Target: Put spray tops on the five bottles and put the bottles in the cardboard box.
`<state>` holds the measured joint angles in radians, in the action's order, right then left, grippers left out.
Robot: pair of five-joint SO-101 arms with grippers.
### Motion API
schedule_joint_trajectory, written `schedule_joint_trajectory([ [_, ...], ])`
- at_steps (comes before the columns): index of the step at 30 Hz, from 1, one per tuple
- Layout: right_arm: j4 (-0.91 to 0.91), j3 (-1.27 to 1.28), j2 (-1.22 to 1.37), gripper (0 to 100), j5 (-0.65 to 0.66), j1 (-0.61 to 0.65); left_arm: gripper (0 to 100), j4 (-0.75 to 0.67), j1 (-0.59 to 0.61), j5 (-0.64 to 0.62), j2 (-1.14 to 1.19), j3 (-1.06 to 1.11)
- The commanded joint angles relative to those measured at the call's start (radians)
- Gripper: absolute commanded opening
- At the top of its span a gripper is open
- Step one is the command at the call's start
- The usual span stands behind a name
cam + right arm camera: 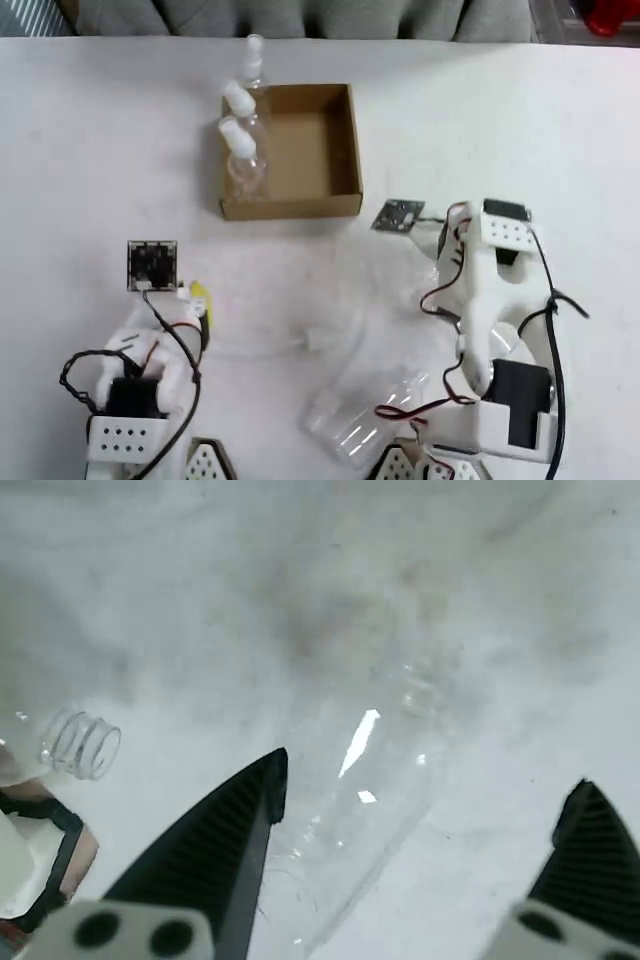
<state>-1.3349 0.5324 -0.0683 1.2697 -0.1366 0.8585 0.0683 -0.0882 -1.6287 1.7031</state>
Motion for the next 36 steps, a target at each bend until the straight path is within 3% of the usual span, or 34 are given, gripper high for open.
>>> schedule_joint_trajectory([
  [1,0.120,0.087,-0.062,28.8,0.009,0.004,7,0.005,0.012,0.014,-0.021,-0.003],
  [4,0.191,0.138,-0.064,23.0,0.009,0.005,7,0.005,0.012,0.014,-0.021,-0.003],
  [11,0.234,0.176,-0.064,29.1,0.009,-0.001,7,0.005,0.012,0.014,-0.021,-0.003],
  [14,0.234,0.176,-0.070,18.9,0.008,-0.001,7,0.005,0.012,0.014,-0.021,-0.003],
  [18,0.234,0.132,-0.073,0.8,-0.094,0.001,7,0.005,0.012,0.014,-0.021,-0.003],
  [20,0.222,0.095,-0.073,2.9,-0.120,-0.008,7,0.005,0.012,0.014,-0.021,-0.003],
  [31,0.097,-0.219,-0.062,2.1,-0.120,-0.288,7,0.005,0.013,0.014,-0.021,-0.003],
  [36,0.291,-0.160,-0.045,2.2,-0.126,-0.404,7,0.005,0.013,0.014,-0.021,-0.003],
])
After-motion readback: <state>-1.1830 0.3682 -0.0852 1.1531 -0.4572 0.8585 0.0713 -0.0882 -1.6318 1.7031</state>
